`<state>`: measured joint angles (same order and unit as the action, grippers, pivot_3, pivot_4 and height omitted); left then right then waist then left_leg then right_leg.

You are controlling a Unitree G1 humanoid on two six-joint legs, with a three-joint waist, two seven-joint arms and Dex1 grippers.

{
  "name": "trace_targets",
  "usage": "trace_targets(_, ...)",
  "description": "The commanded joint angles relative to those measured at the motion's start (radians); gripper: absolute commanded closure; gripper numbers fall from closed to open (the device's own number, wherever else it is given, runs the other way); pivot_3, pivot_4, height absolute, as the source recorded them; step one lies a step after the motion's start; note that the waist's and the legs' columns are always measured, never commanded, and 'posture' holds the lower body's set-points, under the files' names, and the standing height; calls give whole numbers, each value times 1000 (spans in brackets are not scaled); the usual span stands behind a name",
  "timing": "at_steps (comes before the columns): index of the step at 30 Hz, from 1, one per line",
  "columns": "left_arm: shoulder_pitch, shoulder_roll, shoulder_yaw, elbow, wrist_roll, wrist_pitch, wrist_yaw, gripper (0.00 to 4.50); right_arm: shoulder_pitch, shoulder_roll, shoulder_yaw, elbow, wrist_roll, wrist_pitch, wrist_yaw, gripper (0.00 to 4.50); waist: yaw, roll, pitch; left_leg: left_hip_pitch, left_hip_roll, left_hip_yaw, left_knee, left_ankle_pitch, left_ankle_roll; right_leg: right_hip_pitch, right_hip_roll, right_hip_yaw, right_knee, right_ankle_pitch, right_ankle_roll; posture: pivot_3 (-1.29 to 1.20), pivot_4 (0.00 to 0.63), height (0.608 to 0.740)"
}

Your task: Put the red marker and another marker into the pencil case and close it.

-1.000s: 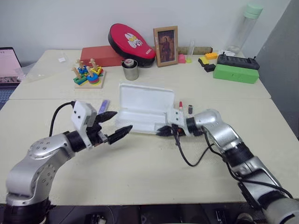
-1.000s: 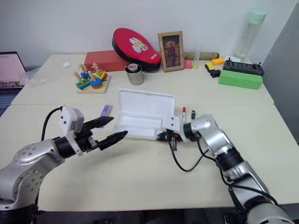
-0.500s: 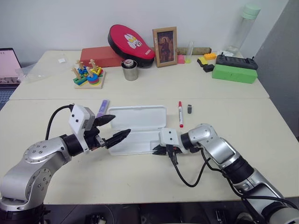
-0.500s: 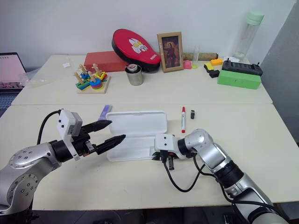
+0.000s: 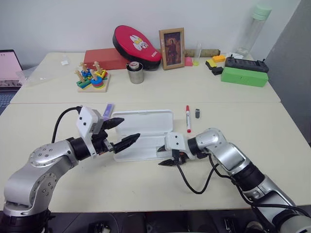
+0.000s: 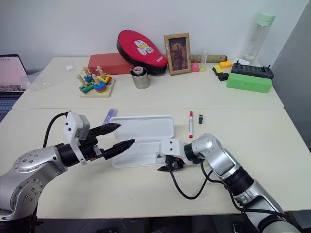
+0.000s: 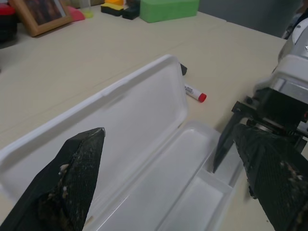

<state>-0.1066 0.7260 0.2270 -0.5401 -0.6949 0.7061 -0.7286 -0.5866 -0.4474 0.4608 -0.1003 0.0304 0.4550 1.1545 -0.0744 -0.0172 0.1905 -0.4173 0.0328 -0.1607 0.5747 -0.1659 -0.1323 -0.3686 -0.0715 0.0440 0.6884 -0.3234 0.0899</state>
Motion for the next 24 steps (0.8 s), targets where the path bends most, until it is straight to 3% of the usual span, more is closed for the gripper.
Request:
trace_targets(1,-41,-16,-70,-52,-16,4,-1,0,16,-42,-140,-127,109,111,-14,796,11,0,0,0,0,0,0,0,0,0,0,0,0,0,0,0,150,740)
trace_targets(4,-85,-41,-127,-50,-9,0,5,0,28,-67,-281,-140,171,217,-88,32,19,0,0,0,0,0,0,0,0,0,0,0,0,0,0,0,150,740)
trace_targets(8,-122,-68,-181,-25,7,-11,-1,0,19,-73,-358,-100,126,352,-264,13,20,0,0,0,0,0,0,0,0,0,0,0,0,0,0,0,150,740)
trace_targets(12,-153,-79,-219,14,38,-34,-23,0,2,-7,-385,-86,80,488,-462,13,16,0,0,0,0,0,0,0,0,0,0,0,0,0,0,0,150,740)
trace_targets(23,-246,-118,-269,86,71,-69,-61,0,40,138,-328,-98,70,673,-672,13,17,0,0,-1,0,0,0,0,0,-1,0,0,-1,0,0,0,150,740)
trace_targets(24,-247,-120,-268,85,72,-69,-60,0,43,141,-317,-84,59,676,-689,184,17,0,0,-1,0,0,0,0,0,-1,0,0,-1,0,0,0,150,740)
